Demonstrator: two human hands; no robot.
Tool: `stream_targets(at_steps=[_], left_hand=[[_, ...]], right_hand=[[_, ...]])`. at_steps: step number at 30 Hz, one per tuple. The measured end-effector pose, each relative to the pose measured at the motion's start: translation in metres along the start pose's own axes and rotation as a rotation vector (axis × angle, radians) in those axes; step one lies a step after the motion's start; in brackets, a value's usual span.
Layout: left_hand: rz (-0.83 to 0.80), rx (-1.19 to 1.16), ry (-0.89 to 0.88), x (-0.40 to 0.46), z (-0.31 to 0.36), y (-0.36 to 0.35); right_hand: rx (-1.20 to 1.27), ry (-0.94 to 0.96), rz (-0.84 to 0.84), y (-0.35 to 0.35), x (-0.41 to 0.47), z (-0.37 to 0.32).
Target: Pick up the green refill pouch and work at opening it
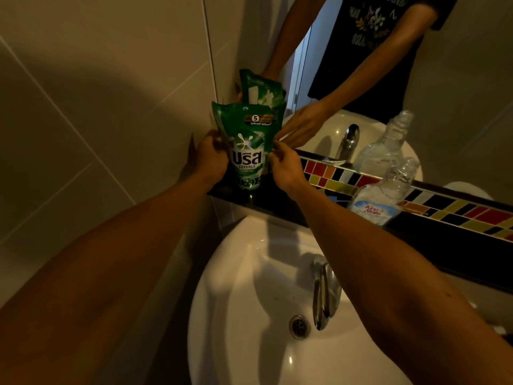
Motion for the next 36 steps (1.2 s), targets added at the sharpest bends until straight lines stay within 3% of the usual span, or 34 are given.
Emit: stream_targets(at_steps=[5, 13, 18, 26, 33, 36], left_hand=[[-0.004, 0.025, 0.051, 0.014, -0.022, 0.0], [-0.076, -0.176, 0.077, 0.005, -0.025, -0.002], [-0.07, -0.335, 0.009, -0.02, 0.002, -0.004], [-0.25, -0.369, 0.008, -0.073, 0.044, -0.029], [-0.375, -0.443, 0.018, -0.125, 0.078, -0.055], [-0.421, -0.416, 0.005, -0.143, 0.091, -0.067]], right_hand=[[-0.085, 0.04, 0.113, 0.004, 0.008, 0.01], [-0.021, 0.074, 0.261, 0.005, -0.007, 0.01], [0.018, 0.087, 0.283, 0.014, -0.035, -0.001], [0.036, 0.07, 0.334, 0.054, -0.097, -0.024], [0.292, 0.024, 0.291, 0.077, -0.15, -0.032], [0.261, 0.041, 0.277, 0.087, -0.173, -0.033]])
Point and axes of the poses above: each hand's wrist, its own x-axis towards the middle knuckle, its own y-axis out of the back of the hand, z = x × y, the point moved 10 cm from there along x, towards the middle knuckle, and after that the axes turned 9 degrees about y, right-handed, at the moved point
